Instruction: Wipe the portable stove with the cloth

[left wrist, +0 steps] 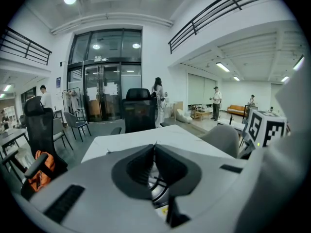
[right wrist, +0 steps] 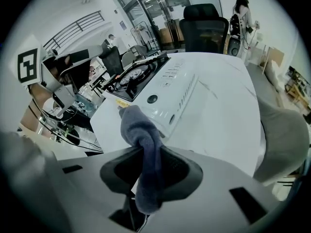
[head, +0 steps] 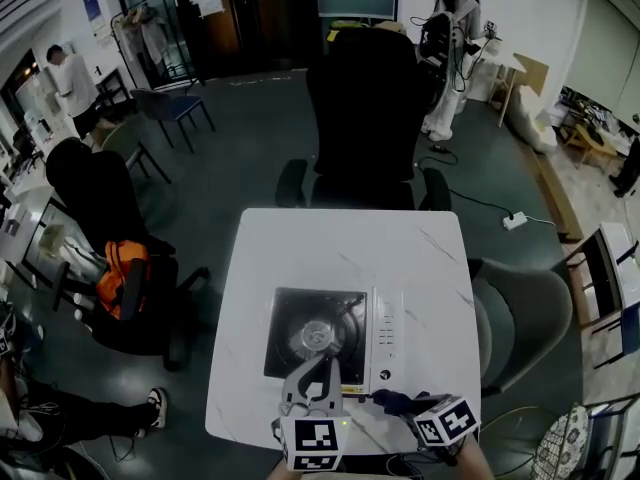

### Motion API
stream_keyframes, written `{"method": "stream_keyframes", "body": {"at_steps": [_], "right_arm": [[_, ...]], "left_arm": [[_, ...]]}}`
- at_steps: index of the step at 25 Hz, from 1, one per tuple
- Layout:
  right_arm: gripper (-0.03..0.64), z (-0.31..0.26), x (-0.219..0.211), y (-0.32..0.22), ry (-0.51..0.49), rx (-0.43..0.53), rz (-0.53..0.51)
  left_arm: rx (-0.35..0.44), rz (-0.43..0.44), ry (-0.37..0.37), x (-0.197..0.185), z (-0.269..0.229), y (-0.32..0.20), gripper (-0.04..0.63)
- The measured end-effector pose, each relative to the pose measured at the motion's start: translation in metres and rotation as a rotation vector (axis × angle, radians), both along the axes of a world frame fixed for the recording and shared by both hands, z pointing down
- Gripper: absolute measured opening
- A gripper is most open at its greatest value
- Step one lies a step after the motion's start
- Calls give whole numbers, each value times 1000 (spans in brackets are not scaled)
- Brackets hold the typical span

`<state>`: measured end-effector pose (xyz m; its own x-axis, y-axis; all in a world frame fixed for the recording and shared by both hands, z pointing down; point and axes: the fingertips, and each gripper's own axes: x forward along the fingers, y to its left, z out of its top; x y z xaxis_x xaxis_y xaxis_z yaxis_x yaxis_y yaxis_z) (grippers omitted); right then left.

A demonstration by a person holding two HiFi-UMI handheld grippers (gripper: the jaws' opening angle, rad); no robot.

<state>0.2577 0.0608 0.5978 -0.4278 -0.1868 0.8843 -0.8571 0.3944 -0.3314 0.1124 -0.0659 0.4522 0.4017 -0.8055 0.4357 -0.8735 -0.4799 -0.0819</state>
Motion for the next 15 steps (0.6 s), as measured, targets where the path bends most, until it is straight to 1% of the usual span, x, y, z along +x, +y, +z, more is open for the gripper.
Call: {"method": "stream_keyframes", "body": {"at_steps": [5,10,15], "right_arm": [[106,0,21,-3,10,-7,-14],[106,4,37,-10,16,-13,-7],[106,9,44,-19,7,-18,-3]], "left_arm": [[-7,-6,-5,13,2,0,21],[-13,-15,-10,21,4,0,21],[-17,-29,-20,24,6,-1,21]]}}
